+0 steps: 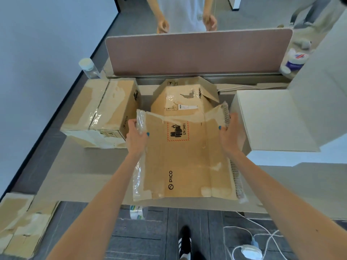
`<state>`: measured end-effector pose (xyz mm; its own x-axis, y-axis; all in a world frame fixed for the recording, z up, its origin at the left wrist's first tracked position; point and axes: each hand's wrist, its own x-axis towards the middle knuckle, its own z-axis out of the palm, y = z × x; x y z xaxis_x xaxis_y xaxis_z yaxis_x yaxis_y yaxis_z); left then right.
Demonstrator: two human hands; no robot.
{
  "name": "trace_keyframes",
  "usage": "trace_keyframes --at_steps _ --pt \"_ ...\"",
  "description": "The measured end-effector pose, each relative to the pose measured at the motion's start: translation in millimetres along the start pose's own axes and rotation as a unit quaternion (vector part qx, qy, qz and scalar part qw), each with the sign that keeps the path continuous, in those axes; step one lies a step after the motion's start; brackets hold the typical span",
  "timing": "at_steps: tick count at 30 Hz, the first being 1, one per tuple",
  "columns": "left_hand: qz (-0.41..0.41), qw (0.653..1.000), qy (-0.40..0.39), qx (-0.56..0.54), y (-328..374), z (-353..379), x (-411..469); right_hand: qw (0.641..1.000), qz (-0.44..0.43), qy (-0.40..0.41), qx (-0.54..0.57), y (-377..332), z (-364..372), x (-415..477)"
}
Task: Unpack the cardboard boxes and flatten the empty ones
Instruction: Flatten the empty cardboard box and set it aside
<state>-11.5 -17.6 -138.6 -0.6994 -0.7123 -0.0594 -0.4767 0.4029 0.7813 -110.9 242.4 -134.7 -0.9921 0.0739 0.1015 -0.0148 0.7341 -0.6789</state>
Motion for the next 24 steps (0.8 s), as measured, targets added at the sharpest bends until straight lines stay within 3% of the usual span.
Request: trace_keyframes --at_steps 14,18,24 --pt "0.101 0.978 0.146 -0.111 55 -136 -90 0.986 -0.127 0.043 0.097 -90 -103 -69" --pt "0.091 0.967 0.212 -0.104 55 -187 -106 0.975 -0.171 0.058 0.131 -137 -106 -93" --pt "0.064 0.947 0.292 -0.116 15 -277 -120 0.948 -0.244 0.019 0.202 -215 -78 -138"
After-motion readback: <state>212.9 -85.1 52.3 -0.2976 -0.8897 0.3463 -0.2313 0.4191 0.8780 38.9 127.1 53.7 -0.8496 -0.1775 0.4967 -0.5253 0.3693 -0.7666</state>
